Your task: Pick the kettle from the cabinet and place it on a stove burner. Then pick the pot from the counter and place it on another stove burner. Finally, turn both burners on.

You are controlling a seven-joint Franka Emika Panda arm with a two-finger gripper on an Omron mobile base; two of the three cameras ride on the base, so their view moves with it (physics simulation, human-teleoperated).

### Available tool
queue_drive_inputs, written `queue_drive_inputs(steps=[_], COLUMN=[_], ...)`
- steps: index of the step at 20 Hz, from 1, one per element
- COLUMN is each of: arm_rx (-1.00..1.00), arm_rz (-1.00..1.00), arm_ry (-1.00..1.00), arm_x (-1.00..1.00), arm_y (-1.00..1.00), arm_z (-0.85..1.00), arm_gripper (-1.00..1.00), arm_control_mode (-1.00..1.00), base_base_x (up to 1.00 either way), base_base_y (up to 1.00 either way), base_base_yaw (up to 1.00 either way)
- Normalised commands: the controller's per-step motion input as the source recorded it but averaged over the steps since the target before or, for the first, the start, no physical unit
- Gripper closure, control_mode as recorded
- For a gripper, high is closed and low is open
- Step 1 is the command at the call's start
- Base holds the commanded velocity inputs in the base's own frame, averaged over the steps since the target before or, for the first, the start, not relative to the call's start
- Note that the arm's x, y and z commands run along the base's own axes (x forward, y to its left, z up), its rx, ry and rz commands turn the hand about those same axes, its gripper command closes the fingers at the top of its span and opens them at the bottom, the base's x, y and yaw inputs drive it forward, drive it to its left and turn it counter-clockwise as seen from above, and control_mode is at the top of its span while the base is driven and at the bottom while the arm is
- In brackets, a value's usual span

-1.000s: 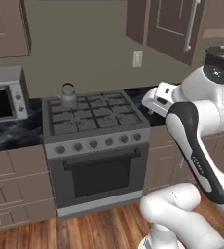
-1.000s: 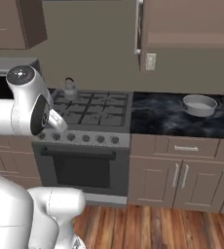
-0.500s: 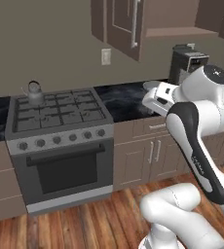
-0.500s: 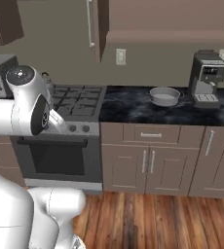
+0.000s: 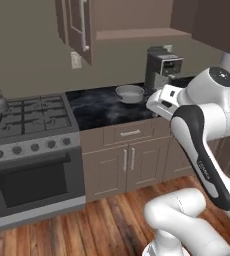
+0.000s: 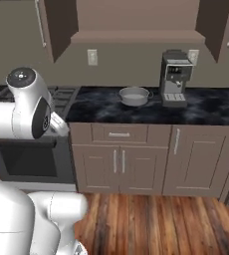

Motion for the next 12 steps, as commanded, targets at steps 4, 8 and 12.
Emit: queue_drive_inputs(steps=[4,8,12], arm_rx=[0.0,0.0,0.0], arm_rz=[0.0,0.0,0.0], arm_ry=[0.0,0.0,0.0], arm_x=[0.0,0.0,0.0], arm_y=[0.0,0.0,0.0], arm_z=[0.0,0.0,0.0], arm_gripper=[-1.0,-1.0,-1.0], arm_control_mode=[1.0,1.0,1.0], base_base_x=[0.21,0.44,0.64], base_base_y=[-0.61,-0.47,-0.35], base_base_yaw=[-0.03,-0.01,0.0])
